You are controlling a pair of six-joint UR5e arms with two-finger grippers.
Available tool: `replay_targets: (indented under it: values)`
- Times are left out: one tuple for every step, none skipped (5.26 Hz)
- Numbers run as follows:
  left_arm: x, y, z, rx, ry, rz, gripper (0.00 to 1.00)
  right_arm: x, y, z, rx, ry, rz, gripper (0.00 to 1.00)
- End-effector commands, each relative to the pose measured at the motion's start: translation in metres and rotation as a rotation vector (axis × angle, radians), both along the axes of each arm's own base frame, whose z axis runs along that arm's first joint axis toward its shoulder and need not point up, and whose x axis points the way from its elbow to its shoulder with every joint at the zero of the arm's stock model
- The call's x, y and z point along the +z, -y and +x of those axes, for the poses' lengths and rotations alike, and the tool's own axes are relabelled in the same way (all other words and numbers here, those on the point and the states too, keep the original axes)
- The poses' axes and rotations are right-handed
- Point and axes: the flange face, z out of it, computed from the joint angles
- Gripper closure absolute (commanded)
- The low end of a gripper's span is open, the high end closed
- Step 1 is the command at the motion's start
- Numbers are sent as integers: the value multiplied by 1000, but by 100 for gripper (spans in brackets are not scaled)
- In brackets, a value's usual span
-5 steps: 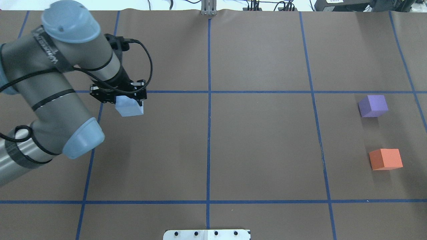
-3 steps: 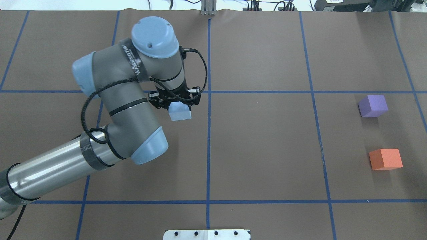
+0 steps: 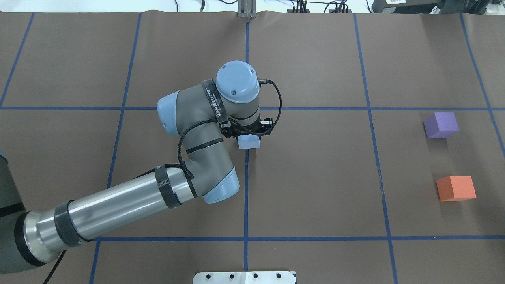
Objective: Place blue block between orange and purple blocks
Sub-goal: 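Lift the light blue cube and carry it to the table's middle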
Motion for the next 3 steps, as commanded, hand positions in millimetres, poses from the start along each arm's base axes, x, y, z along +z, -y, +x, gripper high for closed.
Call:
replay_targets:
  values:
    - [5,3,2,-2,-2,13,100,-1,0,0,1,0,2,0]
    - [7,5,1,-5,4,11,100,-1,0,0,1,0,2,0]
    - [13,5,1,-5,13,6,100,-1,0,0,1,0,2,0]
